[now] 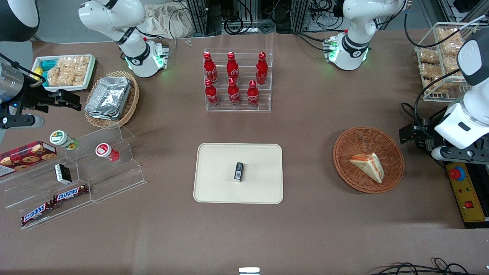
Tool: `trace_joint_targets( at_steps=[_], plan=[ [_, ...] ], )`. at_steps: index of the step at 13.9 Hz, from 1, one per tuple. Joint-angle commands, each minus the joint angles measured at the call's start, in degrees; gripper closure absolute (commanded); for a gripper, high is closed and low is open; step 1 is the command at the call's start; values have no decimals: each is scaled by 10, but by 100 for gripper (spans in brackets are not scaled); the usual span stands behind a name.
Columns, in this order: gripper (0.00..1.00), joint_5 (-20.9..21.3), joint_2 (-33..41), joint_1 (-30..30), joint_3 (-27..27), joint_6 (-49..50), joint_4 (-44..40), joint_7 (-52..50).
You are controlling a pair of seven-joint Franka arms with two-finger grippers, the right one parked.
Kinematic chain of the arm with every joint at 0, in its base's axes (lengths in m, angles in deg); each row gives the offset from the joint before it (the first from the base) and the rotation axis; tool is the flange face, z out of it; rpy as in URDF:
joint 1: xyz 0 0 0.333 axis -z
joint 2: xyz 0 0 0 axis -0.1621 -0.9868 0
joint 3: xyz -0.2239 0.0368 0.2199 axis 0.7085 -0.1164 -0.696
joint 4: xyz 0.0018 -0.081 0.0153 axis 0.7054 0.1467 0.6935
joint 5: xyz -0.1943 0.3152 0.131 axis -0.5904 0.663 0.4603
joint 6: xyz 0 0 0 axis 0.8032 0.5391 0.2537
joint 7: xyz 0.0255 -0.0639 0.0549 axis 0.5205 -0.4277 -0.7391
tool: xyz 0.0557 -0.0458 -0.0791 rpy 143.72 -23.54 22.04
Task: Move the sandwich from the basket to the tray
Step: 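Move the open left gripper down over the sandwich in the basket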
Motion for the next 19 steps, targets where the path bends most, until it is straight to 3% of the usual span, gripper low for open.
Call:
trace_joint_targets(
  at_steps=[1, 5, 9, 15, 19],
  plan=[
    [0, 1, -11, 3, -2, 14, -18, 9],
    [0, -2, -19, 3, -2, 14, -21, -28],
    [0, -1, -35, 5, -1, 6, -11, -218],
    [0, 0, -39, 5, -1, -89, 72, -424],
    [0, 9, -60, 6, -2, -183, 135, -486]
  ],
)
